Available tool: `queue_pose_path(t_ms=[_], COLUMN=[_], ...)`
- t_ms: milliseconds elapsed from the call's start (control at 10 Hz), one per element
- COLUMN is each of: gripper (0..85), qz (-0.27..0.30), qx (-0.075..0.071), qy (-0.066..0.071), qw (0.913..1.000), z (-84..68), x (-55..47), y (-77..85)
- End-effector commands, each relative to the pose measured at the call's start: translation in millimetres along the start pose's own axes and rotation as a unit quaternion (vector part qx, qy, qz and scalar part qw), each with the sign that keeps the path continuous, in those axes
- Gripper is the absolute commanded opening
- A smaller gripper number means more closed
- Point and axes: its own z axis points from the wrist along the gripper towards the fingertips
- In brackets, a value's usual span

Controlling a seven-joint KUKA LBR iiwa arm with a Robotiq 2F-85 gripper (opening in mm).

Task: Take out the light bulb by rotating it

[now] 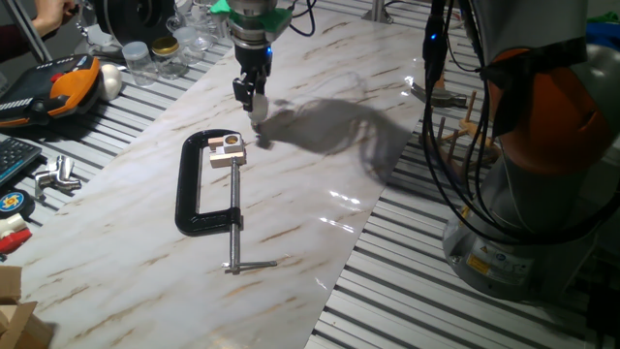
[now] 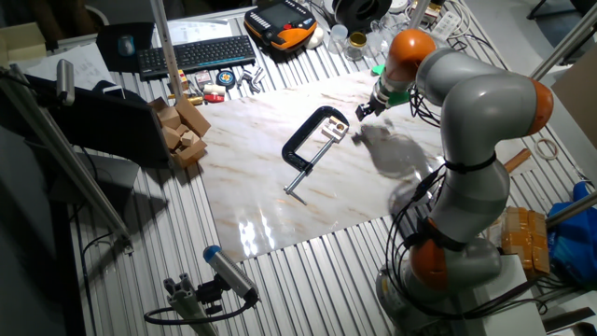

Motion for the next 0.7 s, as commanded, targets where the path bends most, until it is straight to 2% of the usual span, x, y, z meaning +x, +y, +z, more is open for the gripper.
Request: queue_pose_path(t_ms=[0, 300, 400, 600], gripper=[85.0, 85.0, 68.0, 34.0], qz=[0.000, 0.003, 0.005, 0.002], qx=[0.000, -0.002, -0.002, -0.004], qy=[0.000, -0.001, 0.000, 0.014], qw=[1.0000, 1.0000, 1.0000, 0.9999], z=[0.4, -3.1, -6.5, -14.2], x=[0.0, -2.3, -4.1, -5.7], y=[0.2, 4.3, 9.8, 22.2])
